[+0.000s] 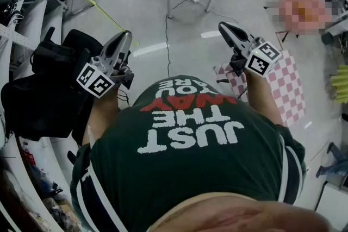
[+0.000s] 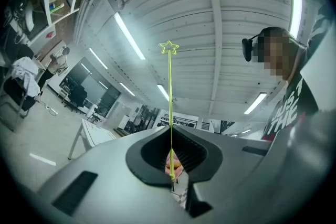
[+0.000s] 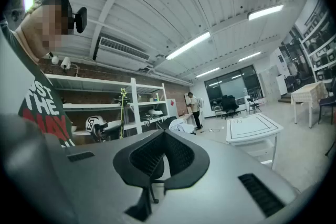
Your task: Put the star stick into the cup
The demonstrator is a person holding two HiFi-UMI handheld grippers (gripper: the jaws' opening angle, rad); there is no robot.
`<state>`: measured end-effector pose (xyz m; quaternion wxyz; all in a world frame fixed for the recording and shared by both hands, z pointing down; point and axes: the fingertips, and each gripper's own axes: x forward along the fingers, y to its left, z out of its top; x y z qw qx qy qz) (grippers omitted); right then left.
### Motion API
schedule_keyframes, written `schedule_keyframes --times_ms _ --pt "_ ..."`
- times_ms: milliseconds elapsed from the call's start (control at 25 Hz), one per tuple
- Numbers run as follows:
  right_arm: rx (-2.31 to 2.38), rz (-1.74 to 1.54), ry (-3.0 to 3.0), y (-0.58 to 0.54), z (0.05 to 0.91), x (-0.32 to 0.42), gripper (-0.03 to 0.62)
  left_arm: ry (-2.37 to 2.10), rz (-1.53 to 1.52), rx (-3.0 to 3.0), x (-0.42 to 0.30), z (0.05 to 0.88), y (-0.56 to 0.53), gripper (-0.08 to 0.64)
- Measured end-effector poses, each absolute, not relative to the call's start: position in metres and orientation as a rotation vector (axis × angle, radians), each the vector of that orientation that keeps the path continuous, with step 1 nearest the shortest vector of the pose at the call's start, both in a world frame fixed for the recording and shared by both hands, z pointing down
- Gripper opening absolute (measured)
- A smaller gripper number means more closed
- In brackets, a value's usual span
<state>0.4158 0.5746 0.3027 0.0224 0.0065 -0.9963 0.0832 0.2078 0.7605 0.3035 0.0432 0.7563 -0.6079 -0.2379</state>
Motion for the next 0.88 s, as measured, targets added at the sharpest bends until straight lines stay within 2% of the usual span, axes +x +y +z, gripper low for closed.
schedule_keyframes --times_ms 880 --pt "0.024 0.301 -3.086 0.543 0.302 0.447 0.034 -1.862 -0.723 2.306 0.235 0.303 0.726 0.014"
